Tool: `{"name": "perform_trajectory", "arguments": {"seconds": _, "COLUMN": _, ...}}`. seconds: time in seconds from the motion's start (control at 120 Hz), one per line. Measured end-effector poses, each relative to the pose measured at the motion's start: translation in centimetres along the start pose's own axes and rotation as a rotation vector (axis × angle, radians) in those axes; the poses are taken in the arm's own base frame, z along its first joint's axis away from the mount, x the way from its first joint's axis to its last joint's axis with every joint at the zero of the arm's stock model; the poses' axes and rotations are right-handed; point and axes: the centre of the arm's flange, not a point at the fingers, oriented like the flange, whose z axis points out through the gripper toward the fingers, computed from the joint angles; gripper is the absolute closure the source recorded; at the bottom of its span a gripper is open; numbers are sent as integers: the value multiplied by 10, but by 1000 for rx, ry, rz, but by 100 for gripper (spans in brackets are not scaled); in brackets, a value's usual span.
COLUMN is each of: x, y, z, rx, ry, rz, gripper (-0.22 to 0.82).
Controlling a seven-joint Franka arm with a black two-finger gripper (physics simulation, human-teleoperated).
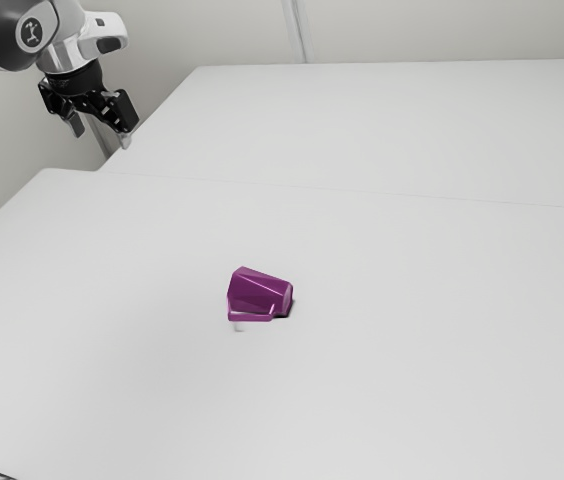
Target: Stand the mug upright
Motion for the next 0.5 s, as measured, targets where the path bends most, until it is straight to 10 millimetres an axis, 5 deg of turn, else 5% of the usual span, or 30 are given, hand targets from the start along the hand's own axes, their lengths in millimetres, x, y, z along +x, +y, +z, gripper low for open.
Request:
{"name": "perform_trajectory", "arguments": {"seconds": 0.317, "x": -1, "y": -2, "z": 6, "rx": 5, "ry": -8, "rz": -14, "gripper": 0}}
{"name": "perform_trajectory", "arguments": {"seconds": 0.5, "x": -4, "y": 4, "z": 29, "rx": -54, "ry": -52, "rz": -24, "gripper": 0}}
